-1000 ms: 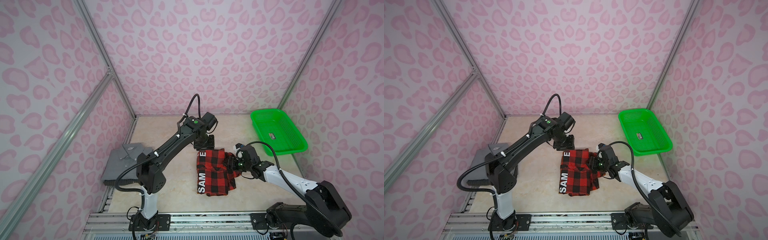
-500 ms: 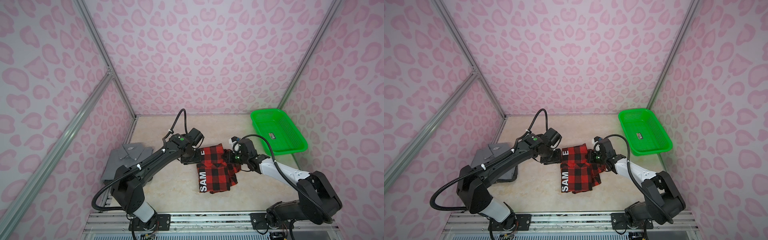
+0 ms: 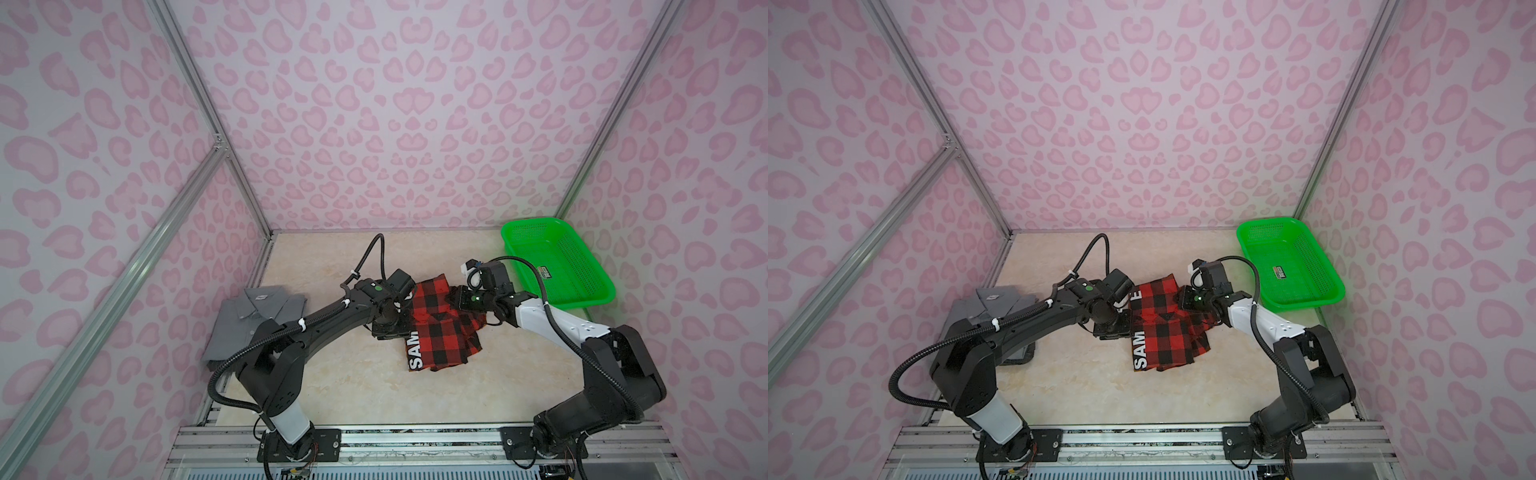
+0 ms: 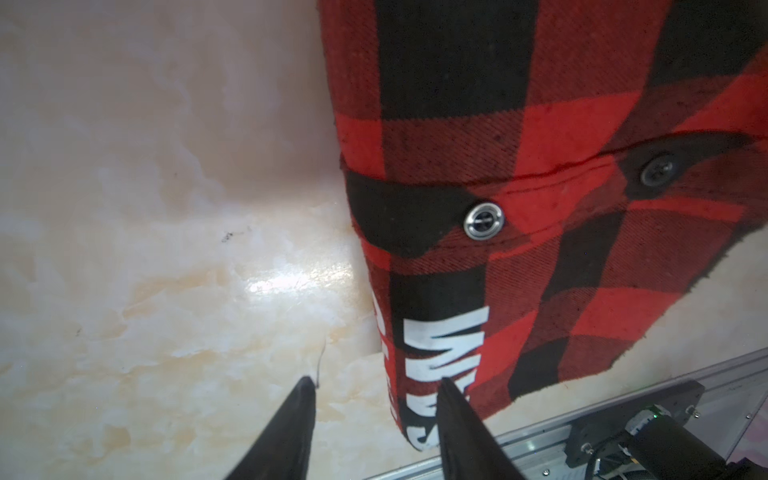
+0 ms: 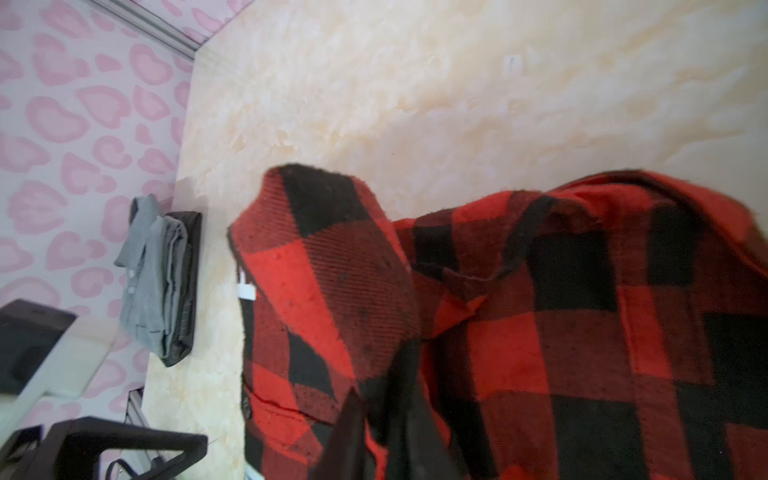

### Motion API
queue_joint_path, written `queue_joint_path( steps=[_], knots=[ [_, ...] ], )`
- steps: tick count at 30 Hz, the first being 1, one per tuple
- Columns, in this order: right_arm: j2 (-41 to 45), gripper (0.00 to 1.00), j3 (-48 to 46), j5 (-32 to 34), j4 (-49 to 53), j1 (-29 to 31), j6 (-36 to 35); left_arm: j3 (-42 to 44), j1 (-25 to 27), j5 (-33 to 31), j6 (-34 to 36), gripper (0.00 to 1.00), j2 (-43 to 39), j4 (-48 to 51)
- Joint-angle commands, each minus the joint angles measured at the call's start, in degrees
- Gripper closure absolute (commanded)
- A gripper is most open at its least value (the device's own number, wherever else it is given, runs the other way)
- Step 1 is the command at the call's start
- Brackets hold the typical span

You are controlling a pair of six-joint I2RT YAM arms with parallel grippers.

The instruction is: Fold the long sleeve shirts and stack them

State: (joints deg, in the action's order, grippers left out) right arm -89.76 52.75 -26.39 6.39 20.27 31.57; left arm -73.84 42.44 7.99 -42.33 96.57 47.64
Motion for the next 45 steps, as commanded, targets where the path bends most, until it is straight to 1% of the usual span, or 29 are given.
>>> queue_joint_path(
  steps=[1,4,7,10,12,16,20,24,26,29,31,33,36,39,41,42,45],
  knots=[
    [0.1,0.58,-0.1,4.5,5.4,-0.7,-0.9,0.7,0.5,0.9,-1.0,0.5,0.3,-1.6],
    [4.2,0.53,-2.0,8.5,7.6,-0.8,-2.1,3.0,0.9,1.5,-2.0,0.5,-0.8,-2.9],
    [9.9,0.52,-7.1,12.6,8.7,-0.8,-2.0,5.9,1.3,2.1,-3.3,0.5,-3.2,-4.1],
    [14.1,0.56,-13.4,15.4,9.7,-0.9,-1.0,8.6,1.4,1.8,-4.4,0.5,-5.9,-5.0],
    [15.2,0.59,-17.3,14.7,8.6,-0.8,0.1,9.6,1.5,1.8,-4.7,0.5,-7.0,-5.4],
    [14.5,0.67,-22.8,13.0,4.0,0.6,2.6,9.8,1.4,1.8,-4.8,0.5,-7.2,-5.7],
    [13.0,0.71,-24.1,13.8,2.0,4.1,4.2,9.6,1.5,1.7,-4.6,0.5,-7.0,-5.6],
    [12.9,0.74,-25.3,13.8,-0.6,11.0,9.2,10.1,1.3,0.4,-4.2,0.5,-7.7,-5.0],
    [13.1,0.74,-25.4,14.6,-2.2,15.9,13.0,10.5,0.8,-0.1,-3.7,0.5,-8.4,-4.6],
    [12.6,0.73,-23.7,16.8,-3.3,25.3,18.6,11.3,-0.9,-0.7,-2.9,0.5,-10.2,-3.8],
    [12.4,0.7,-21.6,18.7,-2.1,30.5,21.1,11.7,-2.3,-1.1,-2.1,0.49,-11.5,-3.0],
    [13.8,0.68,-20.0,21.6,2.8,32.5,22.3,12.1,-3.1,-1.4,-1.7,0.49,-13.0,-2.2],
    [20.1,0.61,-20.1,24.7,8.5,31.7,22.3,12.7,-3.2,-0.8,-1.4,0.49,-14.1,-1.6],
    [25.1,0.5,-19.6,25.8,11.0,29.3,18.9,15.3,-3.3,1.2,-2.4,0.49,-15.7,-2.6],
    [26.1,0.47,-18.8,23.1,11.0,25.7,16.3,17.2,-3.2,1.3,-3.6,0.49,-17.8,-3.0],
    [26.0,0.46,-18.1,20.2,10.0,23.3,14.3,18.5,-3.1,1.4,-4.6,0.49,-19.1,-3.6],
    [24.4,0.44,-16.5,15.4,6.1,17.0,10.1,21.9,-1.4,2.9,-9.2,0.48,-21.7,-6.1]
  ],
)
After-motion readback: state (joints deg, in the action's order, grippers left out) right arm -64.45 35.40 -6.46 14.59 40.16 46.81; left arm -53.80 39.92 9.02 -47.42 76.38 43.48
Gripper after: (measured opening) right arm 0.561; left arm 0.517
